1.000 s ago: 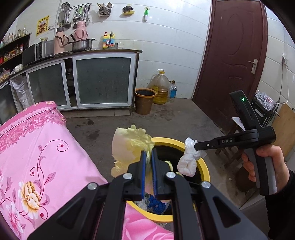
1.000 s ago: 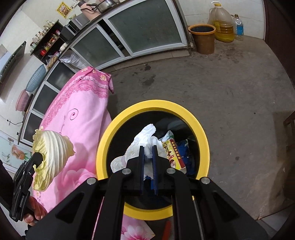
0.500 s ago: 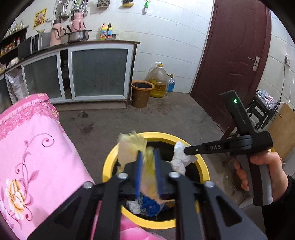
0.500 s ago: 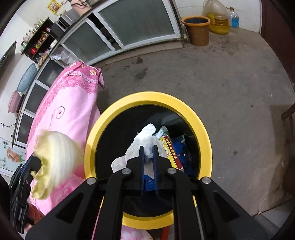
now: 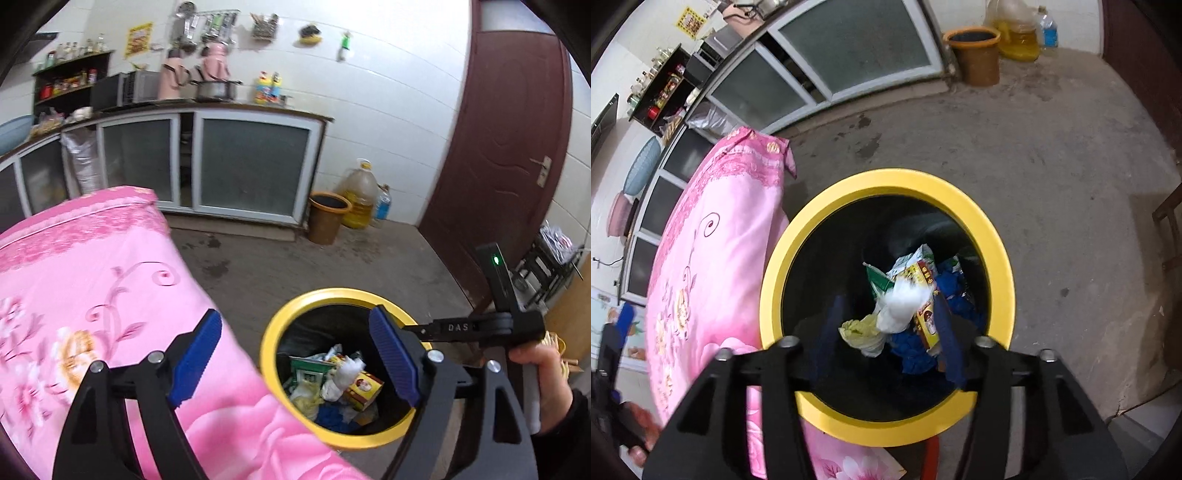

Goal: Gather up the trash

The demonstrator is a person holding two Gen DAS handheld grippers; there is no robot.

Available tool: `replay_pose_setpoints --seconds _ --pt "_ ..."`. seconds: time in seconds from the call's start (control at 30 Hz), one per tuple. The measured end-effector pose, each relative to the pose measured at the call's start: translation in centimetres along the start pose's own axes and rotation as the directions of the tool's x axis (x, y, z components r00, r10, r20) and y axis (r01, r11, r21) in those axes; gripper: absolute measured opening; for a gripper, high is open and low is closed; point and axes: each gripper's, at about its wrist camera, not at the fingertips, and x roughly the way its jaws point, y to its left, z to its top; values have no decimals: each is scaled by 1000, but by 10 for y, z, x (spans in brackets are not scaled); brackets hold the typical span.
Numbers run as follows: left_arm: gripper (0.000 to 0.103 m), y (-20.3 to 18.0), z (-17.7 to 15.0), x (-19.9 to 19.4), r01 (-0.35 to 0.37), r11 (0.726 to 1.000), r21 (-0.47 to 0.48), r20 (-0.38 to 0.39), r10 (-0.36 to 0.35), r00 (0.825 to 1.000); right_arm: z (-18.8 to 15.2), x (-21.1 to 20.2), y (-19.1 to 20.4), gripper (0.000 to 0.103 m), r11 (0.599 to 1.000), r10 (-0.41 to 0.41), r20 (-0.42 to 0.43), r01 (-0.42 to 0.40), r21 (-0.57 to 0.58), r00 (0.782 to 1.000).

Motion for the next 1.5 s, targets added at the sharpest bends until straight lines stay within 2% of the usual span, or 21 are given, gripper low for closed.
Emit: replay_pose_setpoints --seconds 0.1,0.2,0.4,0.67,0.77,0.9,0.93,1.03,1.17,1.27,1.4,1.47,1.5 --pt "79 13 -6 -31 -49 998 -32 44 50 998 -14 -8 10 58 998 -57 66 59 -25 996" --pt "79 27 -17 -64 -80 994 -70 66 84 994 -33 -18 28 58 990 -103 156 116 -81 982" --pt "79 45 -38 -117 -143 984 -102 95 153 984 -70 -39 64 58 980 -86 252 127 -154 964" --pt "79 70 -77 -192 -189 965 -180 136 215 967 -129 -75 127 62 946 -15 352 128 -298 936" --pt "81 77 -90 -215 -214 954 -210 138 245 960 -148 -86 145 72 932 10 388 132 -338 922" --pt "87 80 -106 -243 -266 938 -221 152 303 941 -175 -100 173 76 907 51 424 136 -399 904" --pt "91 81 -112 -253 -285 932 -225 157 324 933 -185 -104 179 80 899 60 435 141 -415 898" --pt "95 85 -121 -273 -301 919 -255 176 350 920 -212 -113 200 82 865 93 464 159 -476 881" --pt "95 93 -131 -295 -300 905 -303 177 363 915 -240 -122 221 87 826 119 497 192 -530 860" --pt "95 95 -139 -311 -301 895 -329 185 374 909 -260 -130 234 92 804 132 554 239 -545 822" --pt "95 94 -146 -329 -318 880 -352 206 404 891 -276 -143 240 94 801 165 610 256 -541 775" --pt "95 92 -148 -336 -329 875 -355 212 418 883 -283 -151 240 95 807 177 650 269 -526 739" --pt "95 90 -149 -339 -338 871 -357 215 429 877 -288 -157 242 95 811 195 675 269 -519 712"
